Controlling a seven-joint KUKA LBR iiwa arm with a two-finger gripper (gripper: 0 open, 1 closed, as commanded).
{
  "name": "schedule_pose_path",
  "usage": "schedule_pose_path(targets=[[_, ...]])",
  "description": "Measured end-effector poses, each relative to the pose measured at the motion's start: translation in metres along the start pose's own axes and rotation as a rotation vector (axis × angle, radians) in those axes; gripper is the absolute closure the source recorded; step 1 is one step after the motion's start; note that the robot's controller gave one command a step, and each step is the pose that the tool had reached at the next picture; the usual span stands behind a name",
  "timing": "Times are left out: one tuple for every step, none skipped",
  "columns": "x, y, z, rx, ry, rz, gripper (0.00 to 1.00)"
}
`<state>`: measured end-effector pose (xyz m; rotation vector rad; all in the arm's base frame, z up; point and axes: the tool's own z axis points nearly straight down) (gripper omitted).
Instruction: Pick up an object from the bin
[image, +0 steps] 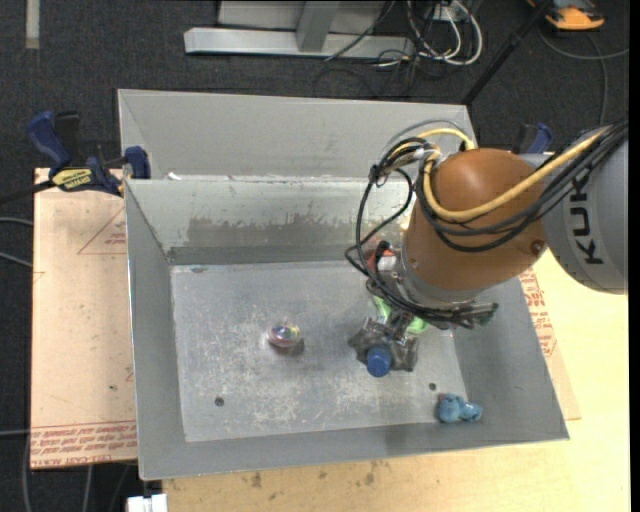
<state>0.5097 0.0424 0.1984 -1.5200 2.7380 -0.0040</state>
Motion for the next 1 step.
schedule_pose_path(targets=[[0.0137, -0.0118, -0.0637, -0.005, 0.002, -0.467, 1.00]])
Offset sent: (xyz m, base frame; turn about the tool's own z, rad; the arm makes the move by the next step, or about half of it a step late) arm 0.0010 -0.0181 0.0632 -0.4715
